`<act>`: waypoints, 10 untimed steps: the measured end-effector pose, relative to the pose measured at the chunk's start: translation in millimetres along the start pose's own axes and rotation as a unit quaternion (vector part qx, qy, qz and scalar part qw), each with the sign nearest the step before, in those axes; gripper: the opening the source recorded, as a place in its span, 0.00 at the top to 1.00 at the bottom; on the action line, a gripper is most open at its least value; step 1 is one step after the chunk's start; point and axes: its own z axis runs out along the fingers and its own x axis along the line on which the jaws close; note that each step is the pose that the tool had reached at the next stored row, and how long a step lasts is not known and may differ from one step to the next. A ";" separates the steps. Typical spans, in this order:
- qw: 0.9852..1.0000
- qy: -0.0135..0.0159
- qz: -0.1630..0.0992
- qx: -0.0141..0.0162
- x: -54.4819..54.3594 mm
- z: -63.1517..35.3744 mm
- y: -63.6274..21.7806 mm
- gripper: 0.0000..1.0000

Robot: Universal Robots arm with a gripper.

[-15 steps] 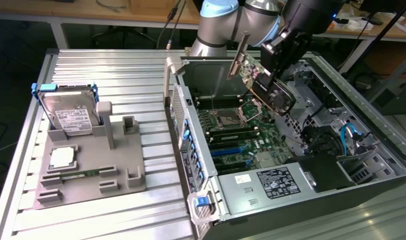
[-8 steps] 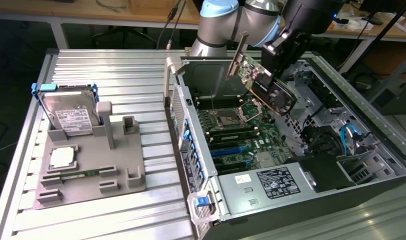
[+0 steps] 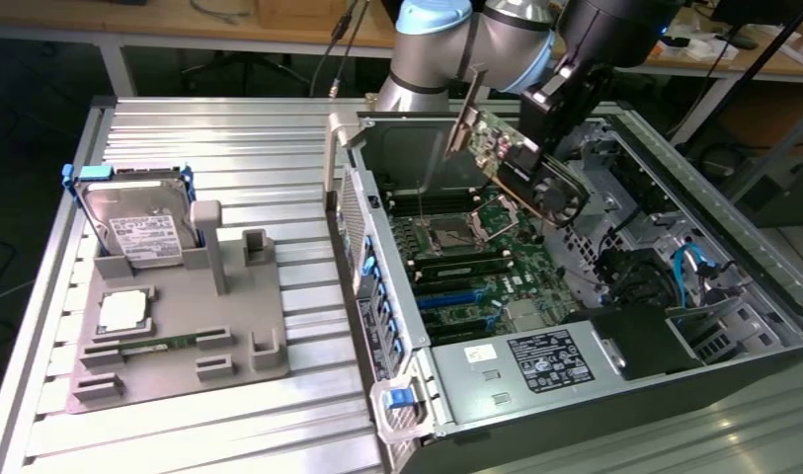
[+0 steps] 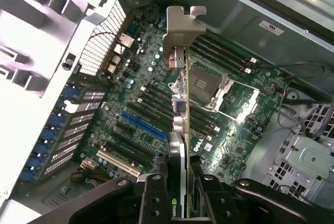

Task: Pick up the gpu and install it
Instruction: 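Insert the gpu into the slot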

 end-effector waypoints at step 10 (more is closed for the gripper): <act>0.999 0.001 -0.036 0.001 0.0 0.0 0.0 0.73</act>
